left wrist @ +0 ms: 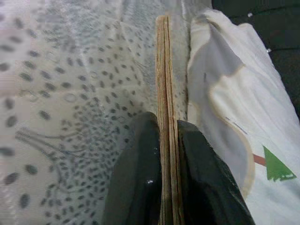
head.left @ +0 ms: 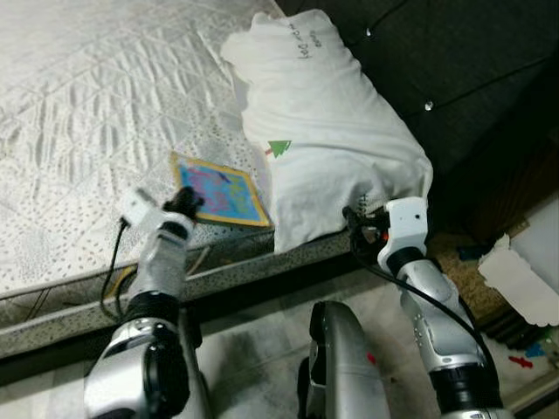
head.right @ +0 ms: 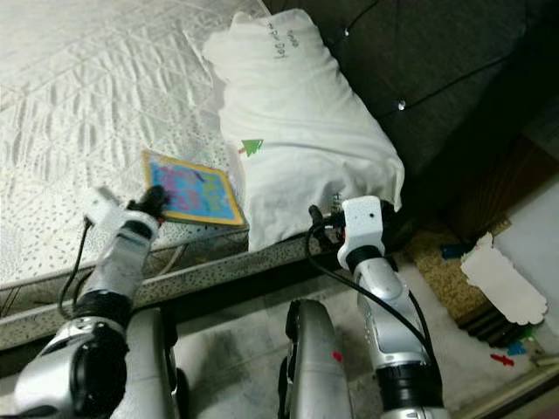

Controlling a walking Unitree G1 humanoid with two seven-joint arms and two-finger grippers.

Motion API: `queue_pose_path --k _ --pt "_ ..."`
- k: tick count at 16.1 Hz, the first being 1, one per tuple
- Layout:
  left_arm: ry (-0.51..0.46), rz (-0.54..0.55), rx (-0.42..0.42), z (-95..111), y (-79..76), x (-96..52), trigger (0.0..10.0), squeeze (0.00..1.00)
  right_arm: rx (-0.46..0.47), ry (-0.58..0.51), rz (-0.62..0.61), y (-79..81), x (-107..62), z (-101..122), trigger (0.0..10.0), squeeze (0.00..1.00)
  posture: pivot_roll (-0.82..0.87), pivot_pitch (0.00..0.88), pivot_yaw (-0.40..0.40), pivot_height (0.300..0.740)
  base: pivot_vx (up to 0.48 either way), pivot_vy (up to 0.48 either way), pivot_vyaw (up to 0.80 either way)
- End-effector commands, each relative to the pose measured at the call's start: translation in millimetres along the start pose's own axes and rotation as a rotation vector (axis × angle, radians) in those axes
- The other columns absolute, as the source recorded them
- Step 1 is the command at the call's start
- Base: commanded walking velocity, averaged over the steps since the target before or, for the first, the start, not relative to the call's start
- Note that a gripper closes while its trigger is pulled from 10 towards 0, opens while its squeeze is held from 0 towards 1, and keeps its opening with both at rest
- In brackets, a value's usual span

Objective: Clean up the room

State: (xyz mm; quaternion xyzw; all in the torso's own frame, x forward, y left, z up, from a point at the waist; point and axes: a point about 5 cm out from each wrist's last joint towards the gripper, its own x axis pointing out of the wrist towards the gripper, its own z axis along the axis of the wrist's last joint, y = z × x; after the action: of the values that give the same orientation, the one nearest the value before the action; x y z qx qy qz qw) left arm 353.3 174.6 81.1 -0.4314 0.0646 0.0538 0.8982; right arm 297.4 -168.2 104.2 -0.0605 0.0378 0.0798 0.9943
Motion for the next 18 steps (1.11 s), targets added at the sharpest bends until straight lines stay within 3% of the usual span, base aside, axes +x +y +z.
queue_pose_path --k 1,8,9,10,18 --pt "-0.006 -0.064 0.061 2.0 -12.8 5.2 10.0 0.0 -0.009 -0.015 -0.02 -7.1 -0.4 6.3 10.0 0.0 -0.1 0.113 -0.069 0.562 0.0 0.0 0.0" --pt "0.011 -0.073 0.024 8.3 -10.9 11.8 10.0 0.01 -0.019 -0.023 -0.013 -5.9 4.0 11.6 10.0 0.0 -0.1 0.102 -0.078 0.562 0.0 0.0 0.0" --pt "0.001 -0.058 0.022 11.6 -9.2 12.1 10.0 0.44 -0.018 -0.024 -0.012 -5.6 3.9 11.6 10.0 0.0 -0.1 0.102 -0.078 0.562 0.0 0.0 0.0" --pt "-0.006 -0.032 0.024 14.2 -6.3 12.4 10.0 1.0 -0.018 -0.024 -0.011 -5.4 3.9 11.6 10.0 0.0 -0.11 0.101 -0.077 0.562 0.0 0.0 0.0" --pt "-0.047 0.037 0.035 24.7 1.3 13.2 10.0 1.0 -0.023 -0.031 -0.007 -2.3 7.6 13.6 10.0 0.0 -0.1 0.094 -0.073 0.562 0.0 0.0 0.0"
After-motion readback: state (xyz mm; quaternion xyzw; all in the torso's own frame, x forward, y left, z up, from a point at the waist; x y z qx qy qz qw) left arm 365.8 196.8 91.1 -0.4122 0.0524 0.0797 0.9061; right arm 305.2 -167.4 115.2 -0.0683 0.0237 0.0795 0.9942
